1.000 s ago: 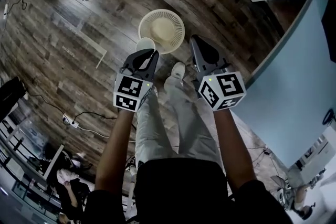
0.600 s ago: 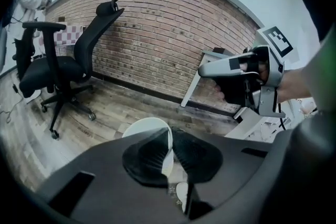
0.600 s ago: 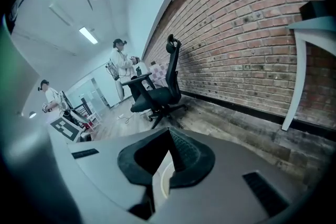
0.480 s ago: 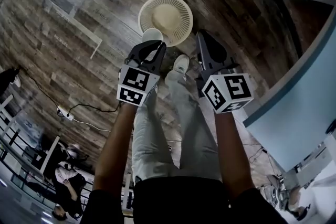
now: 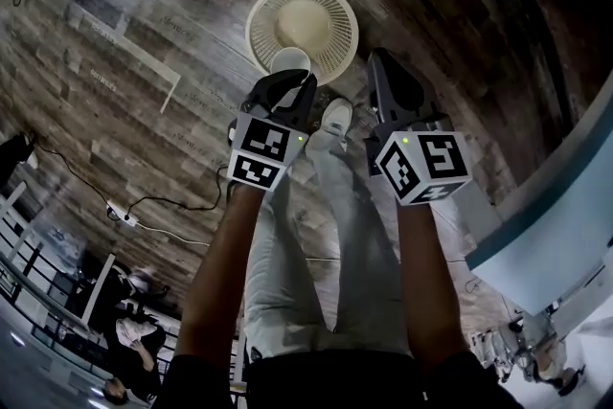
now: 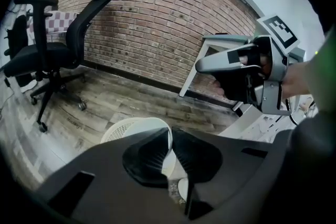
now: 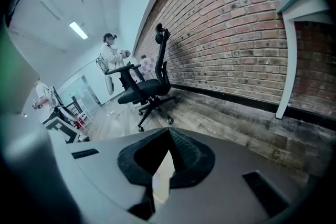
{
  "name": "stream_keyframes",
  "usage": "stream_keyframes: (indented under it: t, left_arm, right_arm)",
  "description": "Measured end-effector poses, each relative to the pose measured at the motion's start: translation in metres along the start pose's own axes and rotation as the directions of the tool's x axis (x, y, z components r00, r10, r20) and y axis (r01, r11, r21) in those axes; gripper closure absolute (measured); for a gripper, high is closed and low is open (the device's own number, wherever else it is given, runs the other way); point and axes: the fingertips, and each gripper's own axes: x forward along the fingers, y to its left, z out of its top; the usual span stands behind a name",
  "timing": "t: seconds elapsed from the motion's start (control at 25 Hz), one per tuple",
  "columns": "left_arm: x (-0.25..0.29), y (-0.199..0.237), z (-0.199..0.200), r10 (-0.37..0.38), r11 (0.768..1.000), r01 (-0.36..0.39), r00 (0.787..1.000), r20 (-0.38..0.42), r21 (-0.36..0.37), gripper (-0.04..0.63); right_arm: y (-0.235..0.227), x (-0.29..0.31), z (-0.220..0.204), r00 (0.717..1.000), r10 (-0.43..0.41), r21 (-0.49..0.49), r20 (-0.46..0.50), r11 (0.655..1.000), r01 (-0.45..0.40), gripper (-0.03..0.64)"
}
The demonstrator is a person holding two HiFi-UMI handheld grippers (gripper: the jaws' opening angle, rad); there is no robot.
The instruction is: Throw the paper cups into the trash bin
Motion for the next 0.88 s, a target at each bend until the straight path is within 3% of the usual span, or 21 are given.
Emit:
stream_keyframes:
  t: [0.56, 0.88]
  left_arm:
    - [0.069, 0.051, -0.055, 0.035, 0.999, -0.036, 0.999, -0.038, -0.031, 0.565]
    - [0.077, 0.071, -0.054, 0.043, 0.997, -0.044, 0.999, -0.021, -0.062, 0.560]
  right_arm:
    - [-0.031, 0.028, -0.052, 0.999, -0.035, 0.023, -0.040, 0.999, 0.036, 0.612]
    - [-0.040, 0.032, -0.064, 0.997, -0.038, 0.030, -0.061, 0.999, 0.040, 0.612]
